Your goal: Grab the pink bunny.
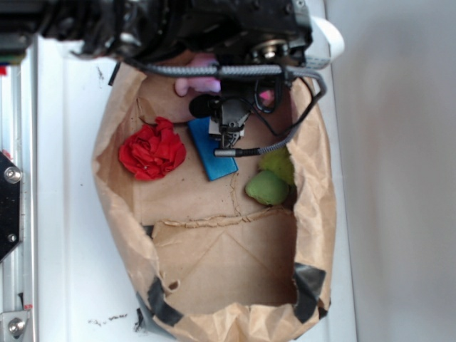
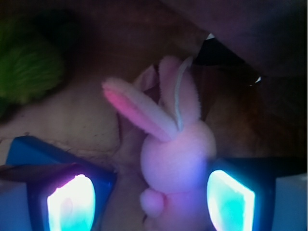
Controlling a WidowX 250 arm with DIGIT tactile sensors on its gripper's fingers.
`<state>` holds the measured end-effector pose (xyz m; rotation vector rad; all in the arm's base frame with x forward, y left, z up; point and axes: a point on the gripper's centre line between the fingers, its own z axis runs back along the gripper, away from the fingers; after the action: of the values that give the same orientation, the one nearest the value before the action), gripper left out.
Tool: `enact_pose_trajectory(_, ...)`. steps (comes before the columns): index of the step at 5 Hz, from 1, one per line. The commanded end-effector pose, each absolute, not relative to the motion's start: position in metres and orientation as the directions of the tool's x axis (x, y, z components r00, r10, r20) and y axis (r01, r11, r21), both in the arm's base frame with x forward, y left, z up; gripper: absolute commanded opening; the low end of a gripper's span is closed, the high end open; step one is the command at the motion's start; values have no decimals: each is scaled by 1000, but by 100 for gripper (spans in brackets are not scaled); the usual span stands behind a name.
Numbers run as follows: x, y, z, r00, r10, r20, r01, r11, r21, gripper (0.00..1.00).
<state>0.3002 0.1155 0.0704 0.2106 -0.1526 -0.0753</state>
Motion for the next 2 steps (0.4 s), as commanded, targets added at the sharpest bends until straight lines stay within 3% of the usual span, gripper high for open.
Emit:
enact_pose_trajectory(1,329,136,70,973,-21,228,-64,931,360,100)
enact_pose_trajectory(2,338,142,65,973,3,232,-96,917,388,100)
